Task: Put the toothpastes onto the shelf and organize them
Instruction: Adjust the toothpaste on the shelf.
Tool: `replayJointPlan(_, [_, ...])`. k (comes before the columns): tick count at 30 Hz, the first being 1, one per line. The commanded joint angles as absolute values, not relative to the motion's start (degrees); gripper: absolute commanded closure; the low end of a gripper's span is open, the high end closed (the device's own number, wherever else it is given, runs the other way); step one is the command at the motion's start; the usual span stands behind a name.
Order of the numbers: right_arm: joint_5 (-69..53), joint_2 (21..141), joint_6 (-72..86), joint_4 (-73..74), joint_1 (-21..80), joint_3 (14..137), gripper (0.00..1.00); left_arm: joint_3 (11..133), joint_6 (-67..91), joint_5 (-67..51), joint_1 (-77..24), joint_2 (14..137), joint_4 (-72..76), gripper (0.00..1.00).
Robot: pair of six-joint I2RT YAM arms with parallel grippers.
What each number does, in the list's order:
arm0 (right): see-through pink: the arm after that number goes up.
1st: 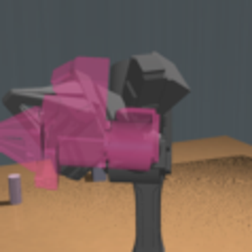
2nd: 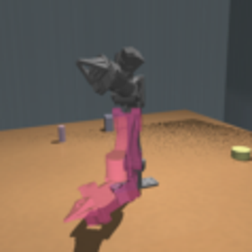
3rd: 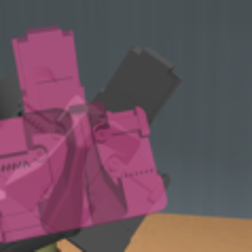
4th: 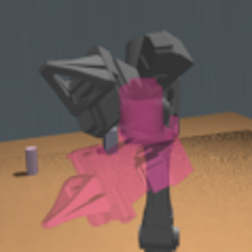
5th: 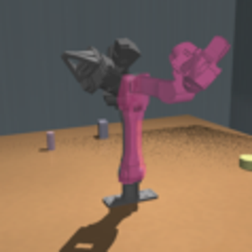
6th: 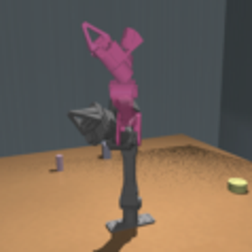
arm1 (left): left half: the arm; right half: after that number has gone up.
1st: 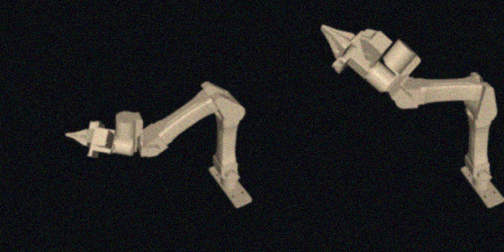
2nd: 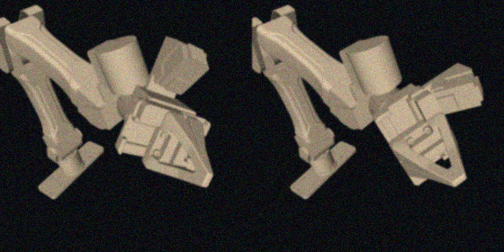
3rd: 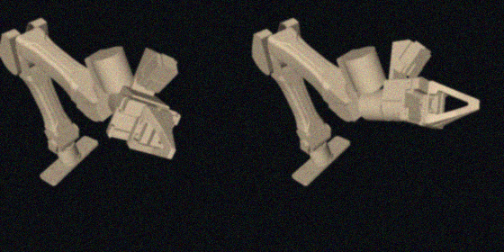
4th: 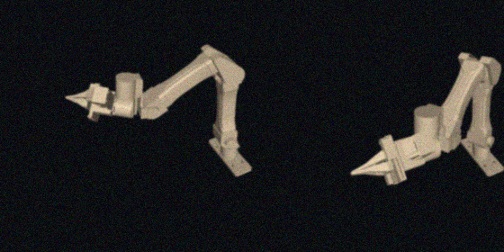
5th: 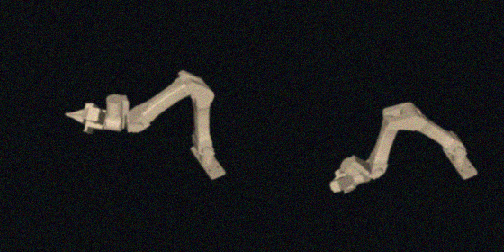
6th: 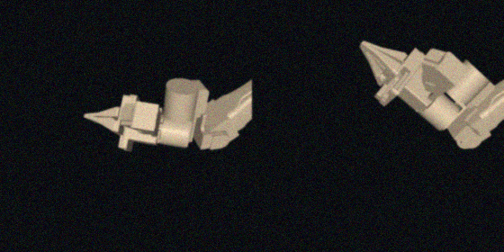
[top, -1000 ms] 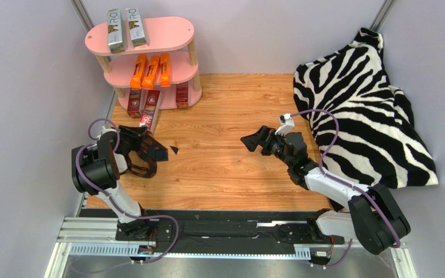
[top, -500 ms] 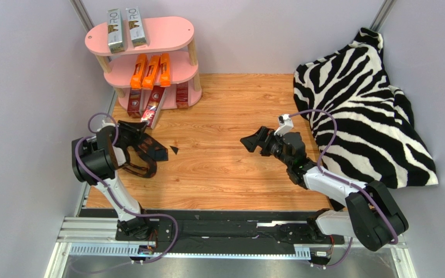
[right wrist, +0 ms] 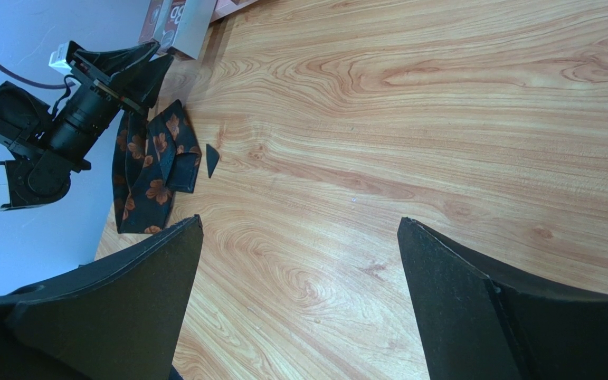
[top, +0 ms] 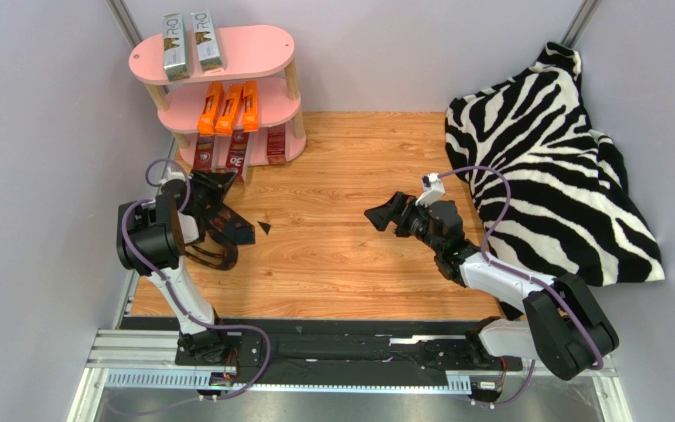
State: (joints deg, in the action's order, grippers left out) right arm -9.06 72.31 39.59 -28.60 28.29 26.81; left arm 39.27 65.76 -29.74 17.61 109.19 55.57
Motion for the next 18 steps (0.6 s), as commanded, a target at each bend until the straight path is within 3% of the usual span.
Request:
replayJointPlan(1, [-8.44,72.86,39.64,-32.08,27.95,27.42,0.01,42.01,65.74,-29.62,16.53,109.6,58.01,0.6])
replayJointPlan(18, [-8.26,72.86,39.46,-31.91,27.95,27.42,0.01,47.37,66.01,-28.83,14.59,113.47,55.81,0.52])
